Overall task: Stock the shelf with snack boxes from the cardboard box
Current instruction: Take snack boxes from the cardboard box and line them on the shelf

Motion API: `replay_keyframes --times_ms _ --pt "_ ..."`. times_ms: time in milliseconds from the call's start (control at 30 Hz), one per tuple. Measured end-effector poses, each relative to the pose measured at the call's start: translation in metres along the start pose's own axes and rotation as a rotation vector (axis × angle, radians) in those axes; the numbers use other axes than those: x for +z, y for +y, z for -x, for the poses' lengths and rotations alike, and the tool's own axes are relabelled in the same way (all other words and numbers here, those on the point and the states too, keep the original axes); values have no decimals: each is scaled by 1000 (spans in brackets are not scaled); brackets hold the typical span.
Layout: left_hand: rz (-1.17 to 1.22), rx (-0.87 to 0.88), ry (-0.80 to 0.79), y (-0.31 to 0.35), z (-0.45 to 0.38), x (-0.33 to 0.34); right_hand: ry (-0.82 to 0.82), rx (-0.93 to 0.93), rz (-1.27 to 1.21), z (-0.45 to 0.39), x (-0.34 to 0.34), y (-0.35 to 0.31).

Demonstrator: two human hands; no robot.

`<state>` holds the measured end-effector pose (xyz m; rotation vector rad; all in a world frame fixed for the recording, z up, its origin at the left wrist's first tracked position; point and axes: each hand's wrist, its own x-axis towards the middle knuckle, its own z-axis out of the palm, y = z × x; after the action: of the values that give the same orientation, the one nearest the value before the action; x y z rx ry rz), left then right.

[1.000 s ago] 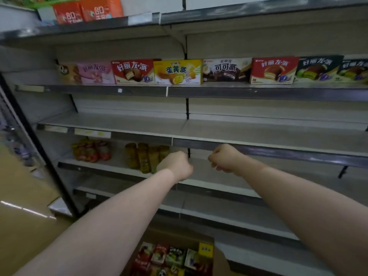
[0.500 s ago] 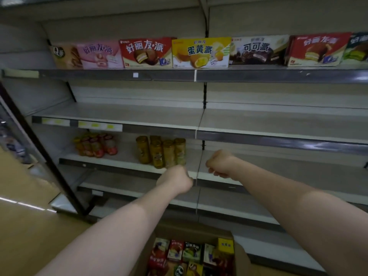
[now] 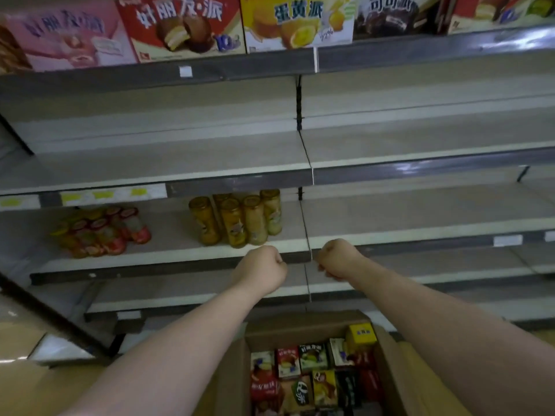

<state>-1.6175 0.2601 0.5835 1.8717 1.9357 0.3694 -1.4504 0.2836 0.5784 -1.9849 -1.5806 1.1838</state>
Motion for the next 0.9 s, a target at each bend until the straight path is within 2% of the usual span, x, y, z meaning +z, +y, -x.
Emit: replay_keyframes --times_ms 200,367,600,767,900 --pt "40 4 -67 -27 -16 54 -12 65 141 -16 46 44" --pt "67 11 -198 -49 -27 140 -29 96 205 -52 89 116" --pt "65 13 -290 -123 -35 311 -58 75 410 -129 187 276" --pt "40 -63 -358 -201 -41 437 -8 109 424 -185 254 395" --pt "145 -88 -346 -236 -53 518 76 55 347 -223 303 461"
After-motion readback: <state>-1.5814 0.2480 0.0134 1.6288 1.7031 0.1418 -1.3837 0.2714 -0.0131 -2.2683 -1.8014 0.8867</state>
